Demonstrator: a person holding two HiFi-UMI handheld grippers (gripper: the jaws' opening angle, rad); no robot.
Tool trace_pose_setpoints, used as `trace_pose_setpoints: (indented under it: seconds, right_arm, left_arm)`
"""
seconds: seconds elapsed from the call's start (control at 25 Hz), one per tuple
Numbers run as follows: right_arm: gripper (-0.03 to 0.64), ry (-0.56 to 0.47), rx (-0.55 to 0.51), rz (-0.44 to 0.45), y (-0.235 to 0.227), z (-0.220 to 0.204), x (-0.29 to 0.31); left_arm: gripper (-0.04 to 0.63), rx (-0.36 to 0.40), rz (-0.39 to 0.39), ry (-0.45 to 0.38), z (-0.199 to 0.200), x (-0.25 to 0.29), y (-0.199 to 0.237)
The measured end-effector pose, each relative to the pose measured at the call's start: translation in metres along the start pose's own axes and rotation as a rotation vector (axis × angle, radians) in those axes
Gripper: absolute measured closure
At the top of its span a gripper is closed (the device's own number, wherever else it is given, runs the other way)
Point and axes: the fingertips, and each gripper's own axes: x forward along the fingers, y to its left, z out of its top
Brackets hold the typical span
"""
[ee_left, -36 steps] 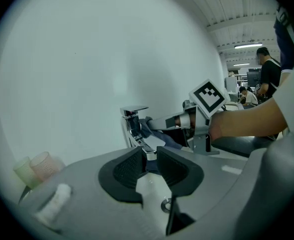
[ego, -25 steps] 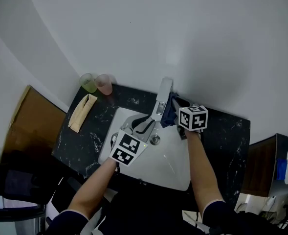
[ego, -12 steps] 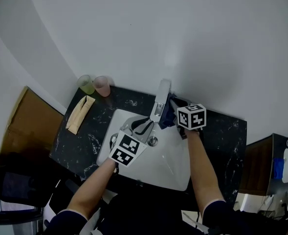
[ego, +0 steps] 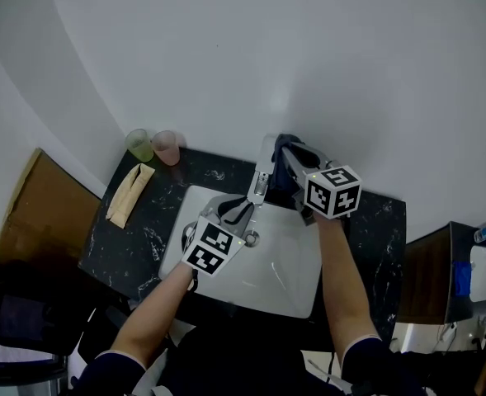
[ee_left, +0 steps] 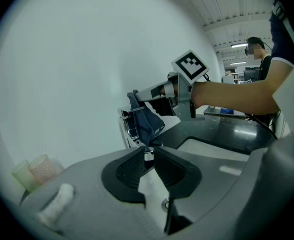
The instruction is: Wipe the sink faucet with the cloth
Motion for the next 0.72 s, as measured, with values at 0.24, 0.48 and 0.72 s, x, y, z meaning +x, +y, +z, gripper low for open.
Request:
trace_pose_setpoints:
  seconds: [0.24,0.48,0.72]
  right_arm:
    - [0.586,0.026,-0.076,-0.008,-0.003,0.019,0.016]
    - [0.588,0.095,-0.058,-0.085,-0.032,-0.006,0.029]
    - [0.588,0.181,-0.034,-0.092,-0.042,-0.043,0.035]
  left_arm:
    - [0.537,0.006,-0.005,-0.006,0.001,0.0,0.0]
    - [0.537,0.017,-0.017,-0.002,0.0,0.002,-0.002]
    - [0.537,0.016,-0.018,-0.013,0.001,0.002,-0.002]
